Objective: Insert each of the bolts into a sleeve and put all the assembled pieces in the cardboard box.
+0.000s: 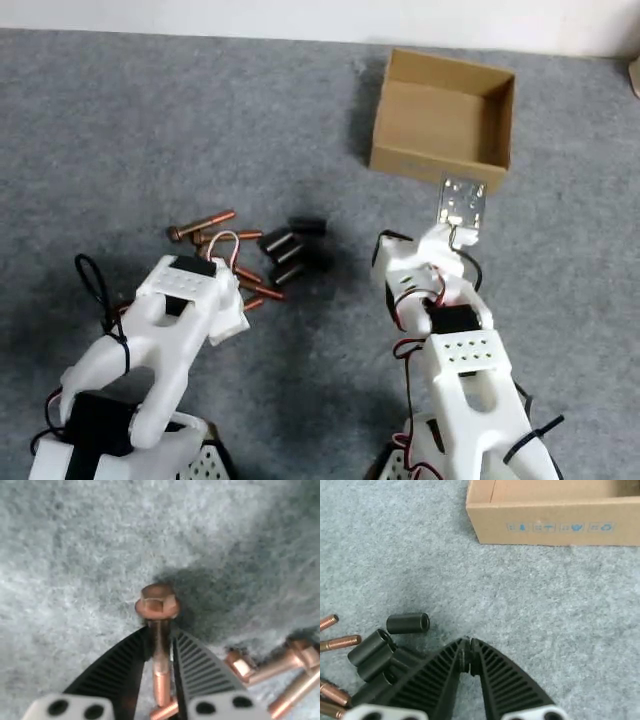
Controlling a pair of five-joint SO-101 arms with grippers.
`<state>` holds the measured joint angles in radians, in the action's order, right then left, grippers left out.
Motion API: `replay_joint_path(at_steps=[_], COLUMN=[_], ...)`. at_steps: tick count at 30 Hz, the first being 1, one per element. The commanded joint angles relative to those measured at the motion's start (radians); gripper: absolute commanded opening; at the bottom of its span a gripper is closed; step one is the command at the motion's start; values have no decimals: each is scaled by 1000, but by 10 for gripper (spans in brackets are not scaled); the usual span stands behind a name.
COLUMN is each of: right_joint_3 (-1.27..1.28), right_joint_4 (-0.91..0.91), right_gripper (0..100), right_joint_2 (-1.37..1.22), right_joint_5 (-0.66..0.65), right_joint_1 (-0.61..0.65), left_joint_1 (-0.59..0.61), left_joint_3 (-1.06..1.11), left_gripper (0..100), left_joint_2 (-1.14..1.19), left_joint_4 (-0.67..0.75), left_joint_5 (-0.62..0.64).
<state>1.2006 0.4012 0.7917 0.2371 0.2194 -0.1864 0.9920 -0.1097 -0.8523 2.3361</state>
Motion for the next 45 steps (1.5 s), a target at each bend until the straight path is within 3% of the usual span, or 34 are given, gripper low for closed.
replay_joint_path(at_steps=[1, 6, 8, 10, 13, 16, 21, 23, 27, 32, 34, 37, 41, 45], right_joint_3=[-8, -8, -8, -8, -8, -8, -8, 4, 16, 16, 16, 16, 16, 16], right_joint_4=[-21, -21, -21, -21, -21, -21, -21, -24, -24, -24, -25, -25, -25, -25], right_gripper=[4, 4, 4, 4, 4, 4, 4, 4, 4, 4, 4, 4, 4, 4], right_joint_2=[12, 12, 12, 12, 12, 12, 12, 12, 12, 12, 13, 13, 13, 13], right_joint_5=[9, 9, 9, 9, 9, 9, 9, 9, 9, 9, 9, 9, 9, 9], right_joint_1=[8, 8, 8, 8, 8, 8, 8, 8, 8, 8, 8, 8, 8, 8], left_joint_1=[-142, -217, -199, -145, -88, -25, 1, 1, 1, 54, 67, 97, 94, 91], left_joint_3=[-7, -91, -147, -174, -177, -176, -179, -182, -203, -325, -357, -344, -367, -549], left_gripper=[30, 30, 29, 28, 28, 28, 28, 28, 28, 27, 27, 28, 4, 6], left_joint_2=[-44, -309, -447, -585, -766, -912, -1015, -1001, -908, -765, -765, -773, -817, -1012], left_joint_4=[-183, -551, -703, -763, -726, -686, -687, -680, -585, -531, -511, -328, -46, -17], left_joint_5=[-69, -132, -176, -304, -525, -664, -942, -1165, -1725, -2194, -2303, -2420, -2449, -2450])
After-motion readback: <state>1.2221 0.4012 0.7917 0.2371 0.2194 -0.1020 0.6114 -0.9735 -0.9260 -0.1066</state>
